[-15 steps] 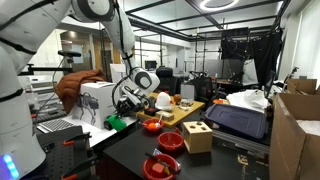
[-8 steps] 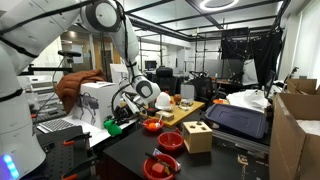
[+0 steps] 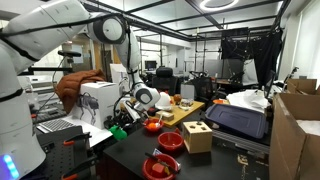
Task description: Remove the green toy from the red bowl
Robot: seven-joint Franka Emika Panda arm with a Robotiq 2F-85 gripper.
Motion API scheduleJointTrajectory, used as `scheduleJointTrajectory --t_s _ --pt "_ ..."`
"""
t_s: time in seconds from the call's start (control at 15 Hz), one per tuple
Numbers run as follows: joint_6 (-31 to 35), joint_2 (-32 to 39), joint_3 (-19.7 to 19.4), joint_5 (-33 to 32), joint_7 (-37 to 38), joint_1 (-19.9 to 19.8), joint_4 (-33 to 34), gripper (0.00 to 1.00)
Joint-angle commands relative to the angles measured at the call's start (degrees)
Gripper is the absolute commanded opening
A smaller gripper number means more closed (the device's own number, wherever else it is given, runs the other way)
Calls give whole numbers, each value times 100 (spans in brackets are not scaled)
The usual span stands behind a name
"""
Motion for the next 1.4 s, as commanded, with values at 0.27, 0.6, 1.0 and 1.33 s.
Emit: scheduleJointTrajectory --t_s 0.27,0.6,1.0,1.33 --pt "1118 -111 -140 -437 505 193 -36 3" --pt "1434 -70 -455 -1175 861 406 -215 3" --pt "1417 -62 -574 -1639 1213 523 -270 59" --pt "1322 -106 -515 -1670 1314 570 -300 96"
